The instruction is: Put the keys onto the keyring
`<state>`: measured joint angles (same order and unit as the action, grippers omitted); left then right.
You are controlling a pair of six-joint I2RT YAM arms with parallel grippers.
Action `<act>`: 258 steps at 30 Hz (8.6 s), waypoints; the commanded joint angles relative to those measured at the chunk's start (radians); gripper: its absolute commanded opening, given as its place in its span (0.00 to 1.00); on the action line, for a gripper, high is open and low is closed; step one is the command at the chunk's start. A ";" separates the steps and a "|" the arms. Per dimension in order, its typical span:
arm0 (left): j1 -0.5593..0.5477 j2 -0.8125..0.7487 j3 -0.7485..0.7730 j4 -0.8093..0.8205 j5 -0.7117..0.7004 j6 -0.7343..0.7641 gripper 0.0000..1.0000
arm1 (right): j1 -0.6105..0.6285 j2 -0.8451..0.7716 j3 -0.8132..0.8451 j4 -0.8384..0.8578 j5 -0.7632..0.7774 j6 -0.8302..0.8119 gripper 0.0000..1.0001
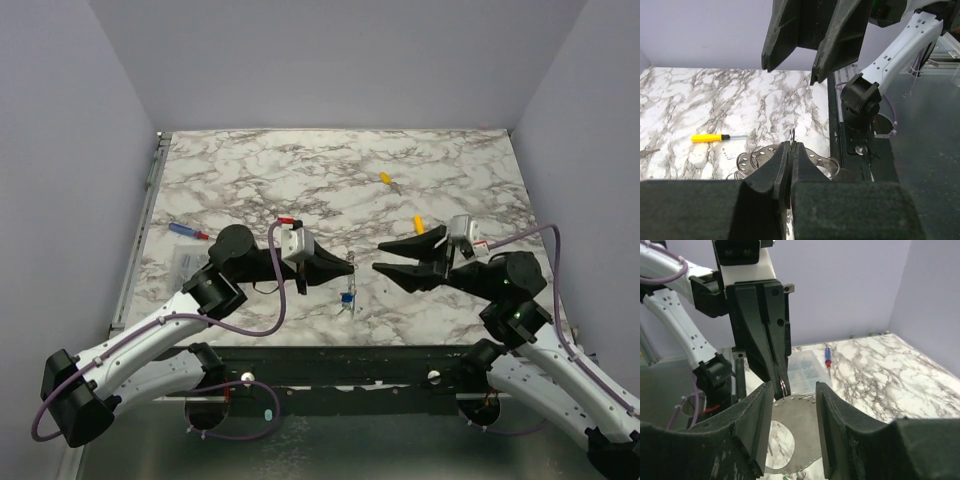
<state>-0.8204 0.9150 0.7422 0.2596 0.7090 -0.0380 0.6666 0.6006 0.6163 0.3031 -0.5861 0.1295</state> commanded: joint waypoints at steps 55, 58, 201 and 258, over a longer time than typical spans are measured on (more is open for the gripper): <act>-0.007 -0.001 -0.131 0.339 0.058 -0.001 0.12 | 0.005 0.227 0.037 0.042 -0.232 0.056 0.01; -0.007 -0.012 -0.134 0.303 0.050 0.019 0.34 | 0.005 0.214 0.062 -0.040 -0.194 0.007 0.01; -0.096 -0.159 -0.098 0.148 -0.134 0.221 0.00 | 0.192 0.162 0.126 -0.123 -0.005 -0.236 0.32; -0.092 -0.149 -0.101 0.152 -0.141 0.212 0.00 | 0.192 0.190 0.174 -0.163 0.004 -0.268 0.25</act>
<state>-0.9134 0.7750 0.6483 0.3649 0.5529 0.1799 0.8520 0.7876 0.7681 0.1036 -0.5648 -0.1551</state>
